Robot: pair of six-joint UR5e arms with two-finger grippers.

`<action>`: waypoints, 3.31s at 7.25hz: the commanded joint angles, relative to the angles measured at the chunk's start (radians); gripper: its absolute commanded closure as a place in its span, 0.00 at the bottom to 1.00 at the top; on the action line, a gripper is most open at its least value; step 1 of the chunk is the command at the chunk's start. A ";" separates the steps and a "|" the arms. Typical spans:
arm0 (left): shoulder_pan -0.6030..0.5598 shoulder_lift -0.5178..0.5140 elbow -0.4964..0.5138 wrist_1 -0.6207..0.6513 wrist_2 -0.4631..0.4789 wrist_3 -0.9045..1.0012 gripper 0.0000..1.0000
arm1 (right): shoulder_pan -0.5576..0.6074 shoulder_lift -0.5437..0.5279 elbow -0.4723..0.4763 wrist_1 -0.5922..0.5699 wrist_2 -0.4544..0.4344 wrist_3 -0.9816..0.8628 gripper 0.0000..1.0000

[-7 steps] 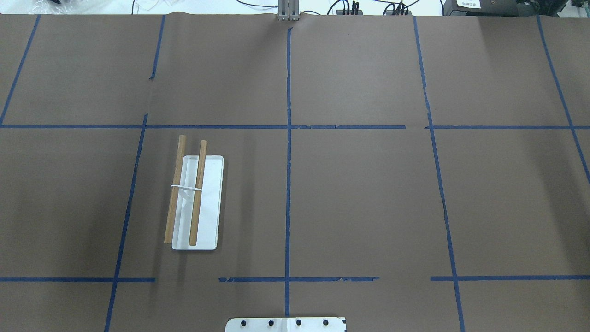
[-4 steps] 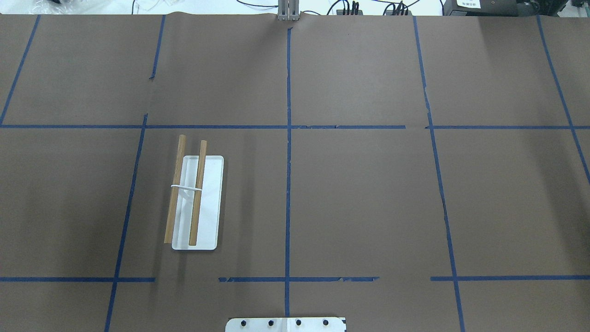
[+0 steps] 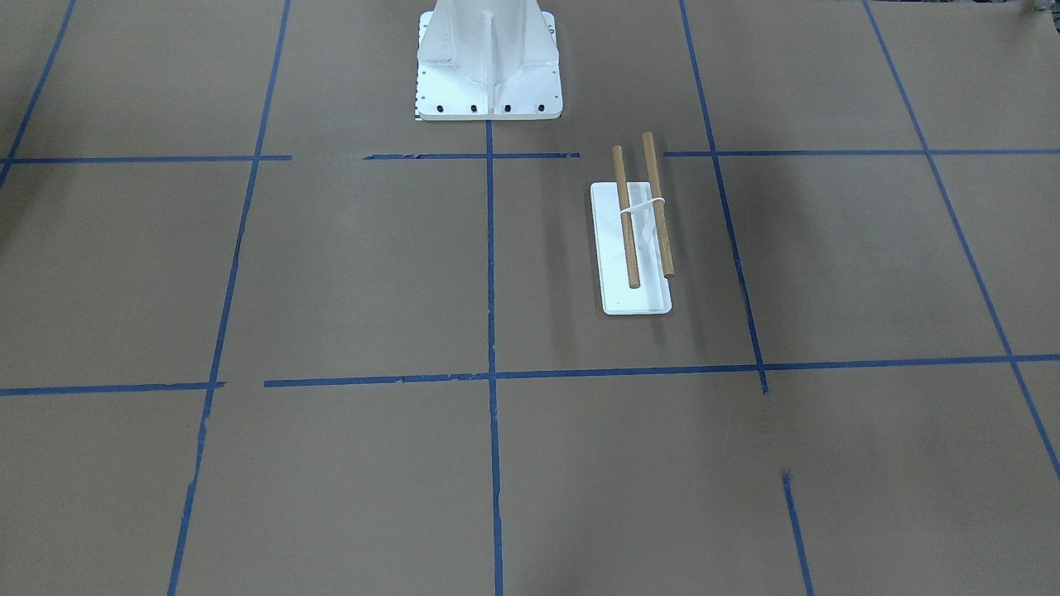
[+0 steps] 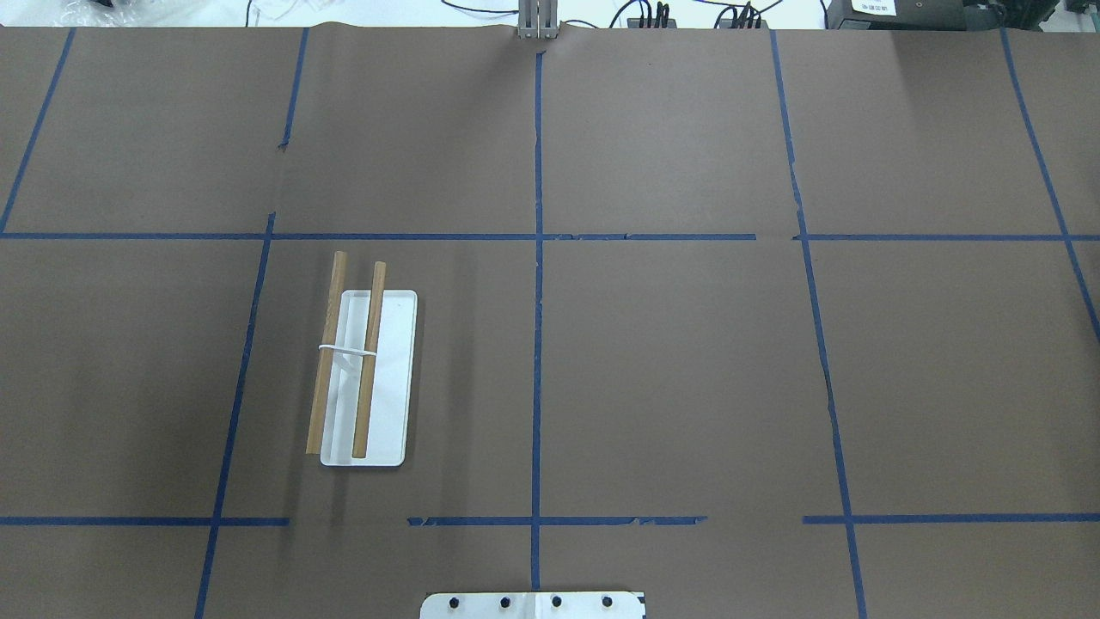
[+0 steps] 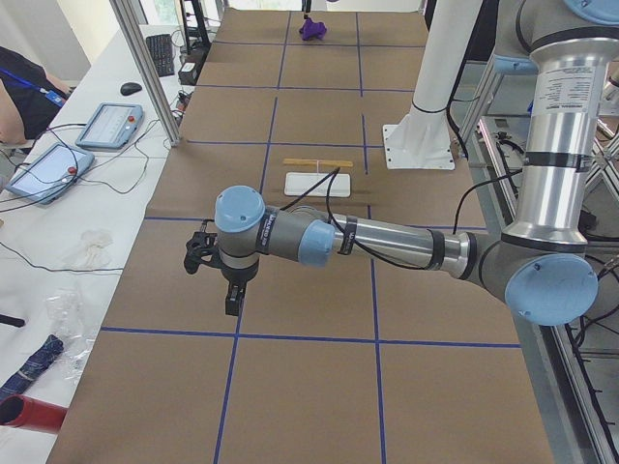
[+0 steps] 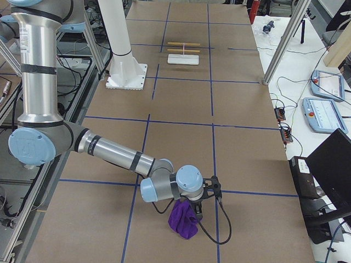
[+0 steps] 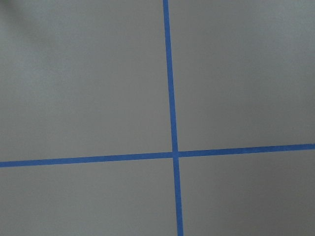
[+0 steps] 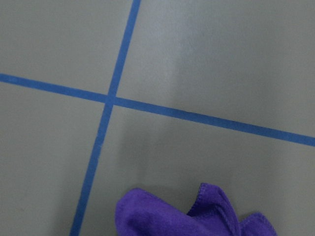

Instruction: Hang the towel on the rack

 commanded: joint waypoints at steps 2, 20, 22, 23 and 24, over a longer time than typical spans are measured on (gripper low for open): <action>0.000 0.000 -0.009 0.000 -0.003 -0.003 0.00 | -0.058 0.000 -0.115 0.056 -0.054 -0.089 0.00; 0.144 -0.114 -0.017 -0.401 0.047 -0.253 0.00 | -0.215 0.367 0.383 -0.142 0.094 0.688 1.00; 0.225 -0.198 -0.018 -0.542 0.060 -0.675 0.00 | -0.399 0.455 0.508 -0.144 -0.079 1.049 1.00; 0.276 -0.239 -0.029 -0.550 0.055 -0.872 0.00 | -0.494 0.480 0.576 -0.142 -0.191 1.189 1.00; 0.316 -0.288 -0.029 -0.594 0.051 -1.079 0.00 | -0.586 0.501 0.626 -0.144 -0.294 1.308 1.00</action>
